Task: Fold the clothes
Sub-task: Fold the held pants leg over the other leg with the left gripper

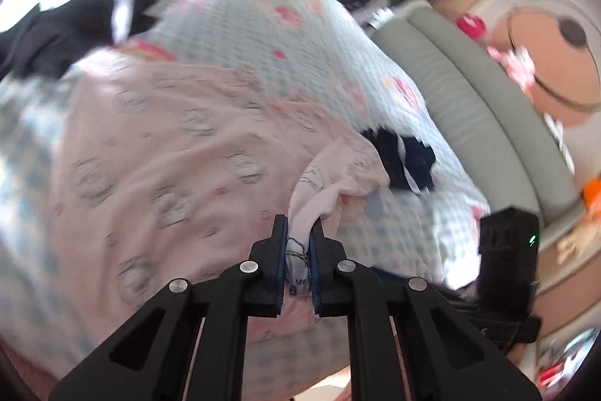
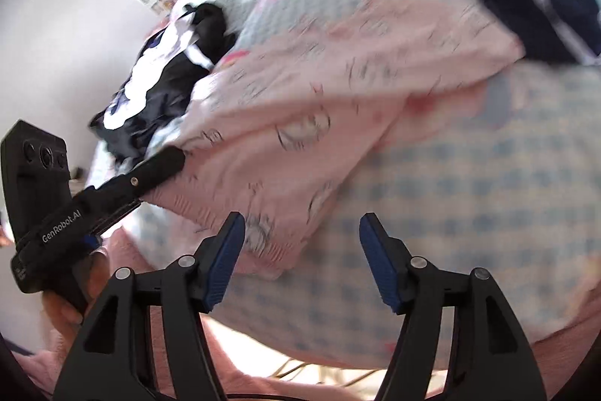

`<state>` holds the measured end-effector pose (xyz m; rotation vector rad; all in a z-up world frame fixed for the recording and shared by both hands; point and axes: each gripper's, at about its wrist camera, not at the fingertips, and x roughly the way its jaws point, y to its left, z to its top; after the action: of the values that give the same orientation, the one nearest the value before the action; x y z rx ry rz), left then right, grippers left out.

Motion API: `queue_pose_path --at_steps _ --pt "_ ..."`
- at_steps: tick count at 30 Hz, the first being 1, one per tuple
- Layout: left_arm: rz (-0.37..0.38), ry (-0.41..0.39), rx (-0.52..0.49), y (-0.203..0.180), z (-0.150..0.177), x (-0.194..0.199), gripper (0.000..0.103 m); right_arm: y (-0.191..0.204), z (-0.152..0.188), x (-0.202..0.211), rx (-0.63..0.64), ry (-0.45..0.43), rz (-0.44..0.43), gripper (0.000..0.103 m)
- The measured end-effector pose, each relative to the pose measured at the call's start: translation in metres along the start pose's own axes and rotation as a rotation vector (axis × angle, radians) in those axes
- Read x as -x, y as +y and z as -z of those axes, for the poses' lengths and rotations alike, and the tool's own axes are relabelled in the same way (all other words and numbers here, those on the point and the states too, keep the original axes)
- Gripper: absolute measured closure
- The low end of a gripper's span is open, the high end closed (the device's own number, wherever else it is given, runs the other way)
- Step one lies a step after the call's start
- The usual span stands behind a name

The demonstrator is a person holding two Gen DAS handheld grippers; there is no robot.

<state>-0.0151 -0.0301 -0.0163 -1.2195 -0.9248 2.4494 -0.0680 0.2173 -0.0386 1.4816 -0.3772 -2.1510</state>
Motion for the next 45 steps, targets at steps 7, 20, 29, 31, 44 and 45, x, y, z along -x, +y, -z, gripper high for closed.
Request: queue_pose_path --at_steps 7,20,29,31,44,45 --pt "-0.041 -0.044 0.163 0.058 0.018 0.037 0.093 0.022 0.022 -0.033 0.05 0.078 -0.006 0.037" --pt "0.05 0.083 0.224 0.084 0.035 0.029 0.093 0.051 0.009 -0.045 0.178 0.085 0.103 0.04" --pt "-0.022 0.131 0.227 0.098 0.048 0.018 0.093 0.031 0.009 -0.041 0.129 0.08 0.094 0.038" --pt "0.002 0.118 0.261 0.102 0.057 0.023 0.093 0.025 0.014 -0.061 0.085 0.123 0.052 0.038" --pt "-0.179 0.101 0.21 0.107 0.055 0.021 0.047 0.012 0.011 -0.066 0.116 0.09 0.008 0.038" --pt "-0.187 0.111 0.226 0.113 0.057 0.019 0.047 0.012 0.012 -0.076 0.112 0.112 -0.003 0.038"
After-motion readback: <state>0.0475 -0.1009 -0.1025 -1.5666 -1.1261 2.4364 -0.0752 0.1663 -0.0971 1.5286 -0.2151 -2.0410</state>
